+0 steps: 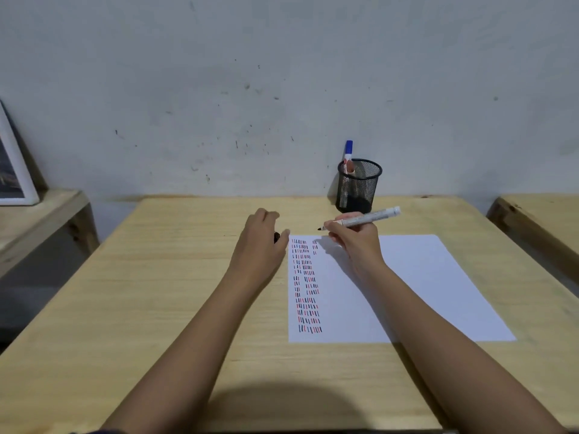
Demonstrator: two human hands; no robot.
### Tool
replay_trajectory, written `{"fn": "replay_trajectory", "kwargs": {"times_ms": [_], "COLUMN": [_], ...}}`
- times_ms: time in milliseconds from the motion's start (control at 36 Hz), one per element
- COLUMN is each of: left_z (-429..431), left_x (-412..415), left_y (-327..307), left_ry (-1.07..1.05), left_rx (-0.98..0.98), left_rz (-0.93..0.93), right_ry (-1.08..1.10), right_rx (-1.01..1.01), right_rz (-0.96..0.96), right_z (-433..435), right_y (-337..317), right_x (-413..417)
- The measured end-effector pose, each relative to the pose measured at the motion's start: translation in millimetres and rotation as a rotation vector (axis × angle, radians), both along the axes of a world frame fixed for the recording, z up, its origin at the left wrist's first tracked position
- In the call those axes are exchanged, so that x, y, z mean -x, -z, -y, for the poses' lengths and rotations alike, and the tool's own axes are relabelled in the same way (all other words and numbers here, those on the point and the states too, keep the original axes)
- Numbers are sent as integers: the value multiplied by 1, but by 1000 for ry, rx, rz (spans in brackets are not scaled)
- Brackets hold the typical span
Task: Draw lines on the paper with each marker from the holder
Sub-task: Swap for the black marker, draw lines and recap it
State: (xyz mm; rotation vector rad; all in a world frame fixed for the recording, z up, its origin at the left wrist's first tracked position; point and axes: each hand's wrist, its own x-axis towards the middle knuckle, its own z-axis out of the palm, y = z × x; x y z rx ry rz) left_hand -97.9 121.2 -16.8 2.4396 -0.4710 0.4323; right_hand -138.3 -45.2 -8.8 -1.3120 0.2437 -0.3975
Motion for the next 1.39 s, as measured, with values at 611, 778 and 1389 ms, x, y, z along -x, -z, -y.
{"fn": "replay_trajectory", "kwargs": {"times_ms": [611, 778, 1389], "left_z": [2, 2, 0], "left_x": [34, 36, 31], "left_y": [34, 33, 23], "left_ry": [304, 306, 162], "left_rx": [-150, -140, 33], "left_rz": [-146, -151, -13], "right_ry": [-6, 32, 68], "right_rx": [324, 445, -6], "right_rz": [-132, -143, -45], "right_z": [-12, -8, -4], "right_y": [11, 17, 12], "right_x": [1, -5, -1]}}
